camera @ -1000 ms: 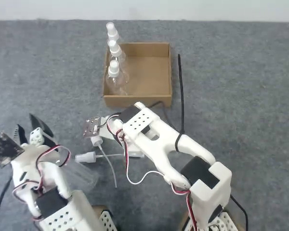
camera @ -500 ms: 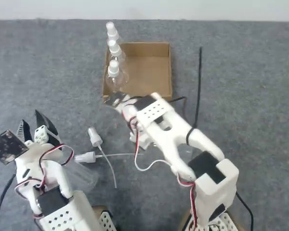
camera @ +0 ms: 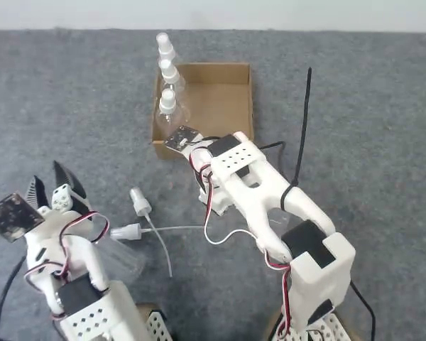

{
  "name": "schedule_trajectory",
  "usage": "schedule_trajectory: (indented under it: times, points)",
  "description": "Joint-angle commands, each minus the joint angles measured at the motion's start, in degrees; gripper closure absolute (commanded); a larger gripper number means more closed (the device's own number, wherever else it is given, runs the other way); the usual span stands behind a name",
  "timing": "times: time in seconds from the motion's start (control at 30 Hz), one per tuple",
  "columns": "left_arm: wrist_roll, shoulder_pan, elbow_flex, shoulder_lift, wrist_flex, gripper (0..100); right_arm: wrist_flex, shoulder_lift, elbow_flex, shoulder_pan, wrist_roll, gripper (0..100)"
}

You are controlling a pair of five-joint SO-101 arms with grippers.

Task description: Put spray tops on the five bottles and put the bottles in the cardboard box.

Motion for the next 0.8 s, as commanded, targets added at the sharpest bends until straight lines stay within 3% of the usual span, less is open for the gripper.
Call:
schedule_trajectory:
  times: [0.0, 0.37, 0.77]
  points:
    - [0.35, 0.26, -0.66, -0.88, -1.93, 83, 1.19, -5.85, -2.29, 0.75, -0.26, 72.8]
    - [0.35, -0.09, -0.57, -0.88, -1.93, 83, -1.36, -16.57, 7.56, -0.31, 2.37, 68.6]
    - [0.35, -0.09, -0.66, -0.88, -1.76, 83, -5.49, -16.84, 14.42, -0.13, 12.84, 68.8]
